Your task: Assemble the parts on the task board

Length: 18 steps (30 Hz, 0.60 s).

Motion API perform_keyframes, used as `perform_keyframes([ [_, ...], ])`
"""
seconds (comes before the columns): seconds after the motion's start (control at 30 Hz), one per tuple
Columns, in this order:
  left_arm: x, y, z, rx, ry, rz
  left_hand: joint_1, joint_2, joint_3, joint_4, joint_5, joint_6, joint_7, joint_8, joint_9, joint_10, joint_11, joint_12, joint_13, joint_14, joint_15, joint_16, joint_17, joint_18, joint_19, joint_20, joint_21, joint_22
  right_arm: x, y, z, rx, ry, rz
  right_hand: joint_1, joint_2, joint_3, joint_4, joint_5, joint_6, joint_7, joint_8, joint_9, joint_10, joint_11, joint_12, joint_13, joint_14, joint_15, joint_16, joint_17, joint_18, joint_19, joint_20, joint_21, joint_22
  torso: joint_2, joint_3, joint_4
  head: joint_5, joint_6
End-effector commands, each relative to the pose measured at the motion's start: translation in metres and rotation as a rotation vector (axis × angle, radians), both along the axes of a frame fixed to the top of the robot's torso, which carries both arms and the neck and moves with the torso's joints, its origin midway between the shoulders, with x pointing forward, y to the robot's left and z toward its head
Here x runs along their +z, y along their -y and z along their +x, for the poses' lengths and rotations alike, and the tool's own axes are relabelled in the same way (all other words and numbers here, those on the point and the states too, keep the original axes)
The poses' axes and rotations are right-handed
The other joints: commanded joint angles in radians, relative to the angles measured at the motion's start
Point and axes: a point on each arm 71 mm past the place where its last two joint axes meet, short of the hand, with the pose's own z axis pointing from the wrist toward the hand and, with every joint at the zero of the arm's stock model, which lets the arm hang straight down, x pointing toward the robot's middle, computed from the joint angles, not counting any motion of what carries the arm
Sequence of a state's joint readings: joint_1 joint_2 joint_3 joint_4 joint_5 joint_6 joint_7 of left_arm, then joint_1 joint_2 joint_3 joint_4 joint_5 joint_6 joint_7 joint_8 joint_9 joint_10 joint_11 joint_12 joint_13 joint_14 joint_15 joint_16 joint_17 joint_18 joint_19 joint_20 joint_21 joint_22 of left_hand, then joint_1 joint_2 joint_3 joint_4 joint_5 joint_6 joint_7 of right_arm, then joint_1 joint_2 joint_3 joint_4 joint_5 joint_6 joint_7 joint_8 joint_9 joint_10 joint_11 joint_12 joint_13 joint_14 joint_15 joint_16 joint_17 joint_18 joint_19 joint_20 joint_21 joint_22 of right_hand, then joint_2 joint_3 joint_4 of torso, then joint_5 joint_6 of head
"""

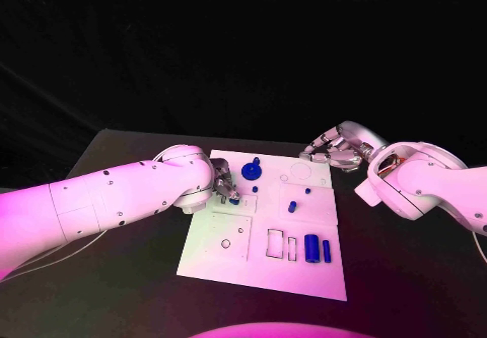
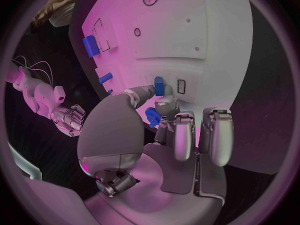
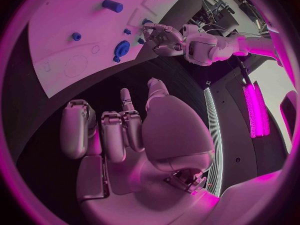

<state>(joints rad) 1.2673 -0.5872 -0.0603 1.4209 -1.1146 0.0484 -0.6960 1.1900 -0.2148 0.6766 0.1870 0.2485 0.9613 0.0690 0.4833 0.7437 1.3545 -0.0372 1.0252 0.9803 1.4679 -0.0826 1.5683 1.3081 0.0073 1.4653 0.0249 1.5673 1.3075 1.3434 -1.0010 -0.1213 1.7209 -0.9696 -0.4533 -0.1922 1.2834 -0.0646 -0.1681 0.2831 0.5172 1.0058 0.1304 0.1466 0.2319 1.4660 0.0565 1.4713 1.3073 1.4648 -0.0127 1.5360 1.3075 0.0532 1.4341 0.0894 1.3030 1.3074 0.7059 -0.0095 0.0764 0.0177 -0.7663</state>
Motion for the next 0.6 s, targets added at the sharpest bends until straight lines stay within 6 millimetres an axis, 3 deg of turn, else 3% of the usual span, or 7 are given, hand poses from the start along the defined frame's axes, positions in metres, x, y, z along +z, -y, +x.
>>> perform_keyframes([
  [0.03, -0.0021, -0.0004, -0.0018, -0.002, -0.020, 0.039, 0.001, 0.013, 0.123, -0.127, 0.000, 0.032, -0.037, 0.007, 0.124, 0.006, -0.003, 0.002, -0.001, 0.103, -0.008, 0.002, 0.263, -0.007, 0.106, -0.008, 0.003, 0.263, -0.0005, -0.0025, -0.0010, 0.020, -0.003, -0.005, 0.011, 0.001, -0.005, 0.001, 0.005, 0.000, -0.001, 0.006, 0.001, -0.002, -0.006, -0.003, 0.139, 0.088, -0.007, -0.004, 0.191, 0.010, -0.007, -0.001, -0.002, 0.102, 0.001, -0.0003, -0.0008, 0.000, 0.000],
  [0.6, -0.0026, 0.0025, -0.0024, -0.012, -0.028, 0.046, -0.019, 0.009, 0.113, -0.114, -0.006, 0.039, -0.046, 0.025, 0.155, 0.019, -0.010, 0.020, 0.009, 0.103, -0.013, 0.002, 0.263, -0.007, 0.106, -0.012, 0.003, 0.263, -0.0004, -0.0040, -0.0018, 0.026, -0.002, -0.003, 0.011, 0.002, -0.005, 0.002, 0.005, -0.001, -0.001, 0.006, 0.001, -0.004, -0.006, -0.005, 0.137, 0.086, -0.007, -0.007, 0.187, 0.011, -0.009, -0.001, -0.006, 0.100, 0.000, 0.0007, -0.0006, -0.006, -0.001],
])
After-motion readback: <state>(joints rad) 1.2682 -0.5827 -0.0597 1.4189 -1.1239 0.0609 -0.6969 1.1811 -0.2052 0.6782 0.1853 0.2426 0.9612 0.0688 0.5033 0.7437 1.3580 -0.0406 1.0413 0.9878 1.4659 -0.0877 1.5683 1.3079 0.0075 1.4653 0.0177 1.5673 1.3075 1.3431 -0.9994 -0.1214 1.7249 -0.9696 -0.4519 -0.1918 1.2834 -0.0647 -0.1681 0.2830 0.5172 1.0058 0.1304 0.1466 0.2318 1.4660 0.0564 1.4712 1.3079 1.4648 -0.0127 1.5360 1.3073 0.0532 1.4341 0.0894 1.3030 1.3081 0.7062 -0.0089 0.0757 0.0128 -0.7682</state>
